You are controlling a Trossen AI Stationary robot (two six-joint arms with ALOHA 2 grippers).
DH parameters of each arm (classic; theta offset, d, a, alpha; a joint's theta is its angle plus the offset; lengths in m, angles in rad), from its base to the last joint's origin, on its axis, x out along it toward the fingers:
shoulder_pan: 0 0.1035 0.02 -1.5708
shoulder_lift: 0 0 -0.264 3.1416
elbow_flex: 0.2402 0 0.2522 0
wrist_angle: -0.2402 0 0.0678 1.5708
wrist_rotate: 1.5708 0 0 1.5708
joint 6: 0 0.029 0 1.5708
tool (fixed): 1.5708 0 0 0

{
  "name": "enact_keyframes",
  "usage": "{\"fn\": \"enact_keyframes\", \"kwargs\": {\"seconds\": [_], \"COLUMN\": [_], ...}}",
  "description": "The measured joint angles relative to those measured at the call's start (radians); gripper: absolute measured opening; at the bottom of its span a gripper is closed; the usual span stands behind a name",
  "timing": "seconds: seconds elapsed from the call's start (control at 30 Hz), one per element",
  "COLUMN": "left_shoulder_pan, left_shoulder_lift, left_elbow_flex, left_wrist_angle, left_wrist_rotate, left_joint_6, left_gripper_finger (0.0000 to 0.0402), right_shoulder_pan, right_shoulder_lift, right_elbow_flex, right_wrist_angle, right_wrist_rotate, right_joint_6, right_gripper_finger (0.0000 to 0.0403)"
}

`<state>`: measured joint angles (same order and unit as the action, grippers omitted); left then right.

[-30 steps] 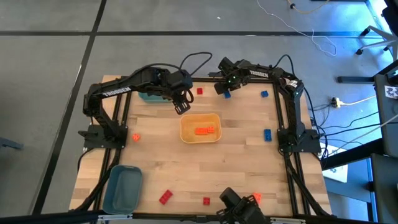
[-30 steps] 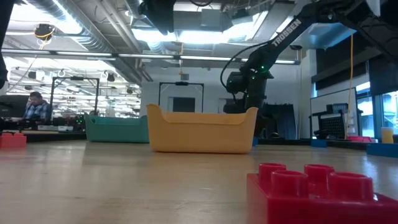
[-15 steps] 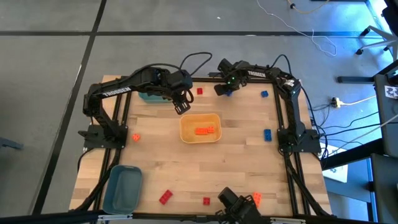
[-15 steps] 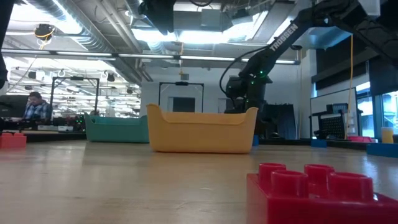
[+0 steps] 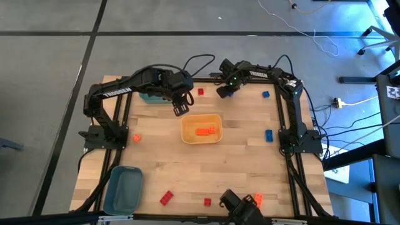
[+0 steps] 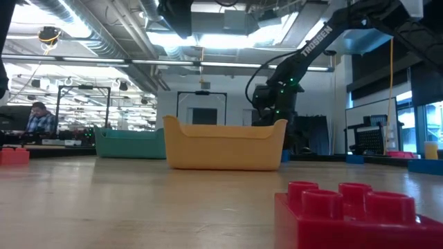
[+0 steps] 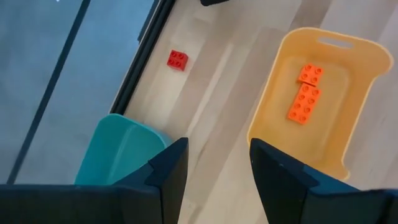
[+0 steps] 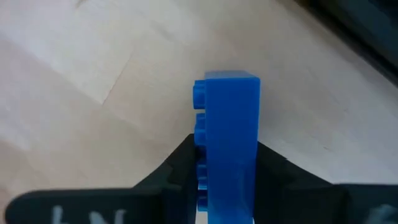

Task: Sort & place blocks by color
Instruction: Put the top left blue 8 stud game piece into the blue bin

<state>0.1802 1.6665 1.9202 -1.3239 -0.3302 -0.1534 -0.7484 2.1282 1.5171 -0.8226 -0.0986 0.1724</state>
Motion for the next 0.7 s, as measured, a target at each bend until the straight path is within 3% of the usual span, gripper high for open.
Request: {"fn": "enact_keyframes", "kwargs": {"seconds": [0.2,0.53,0.6,0.7], "left_shoulder_pan": [0.011,0.107,0.130,0.164], "left_shoulder_lift": [0.000,0.000,0.000,0.000], "left_elbow_flex": [0.000,0.000,0.000,0.000], "left_wrist_angle": [0.000,0.012,0.046,0.135], "left_wrist_rotate": [0.000,-0.006,0.022,0.141], "left_joint_6": [0.007,0.027,0.042,0.086], "left_gripper_finger": [0.0165,0.0165,0.0165,0.0165], "right_shoulder_pan": [0.014,0.109,0.137,0.188], "right_shoulder_lift": [-0.076,-0.237,-0.289,-0.365], "right_elbow_flex": [-0.001,0.000,0.001,0.001], "right_wrist_angle": [-0.122,-0.234,-0.239,-0.243], "right_wrist_rotate": [-0.008,0.009,0.023,0.089], "right_joint_6": [-0.119,-0.180,-0.183,-0.197], "right_gripper_finger": [0.0092,0.0092,0.0092,0.0092]}}
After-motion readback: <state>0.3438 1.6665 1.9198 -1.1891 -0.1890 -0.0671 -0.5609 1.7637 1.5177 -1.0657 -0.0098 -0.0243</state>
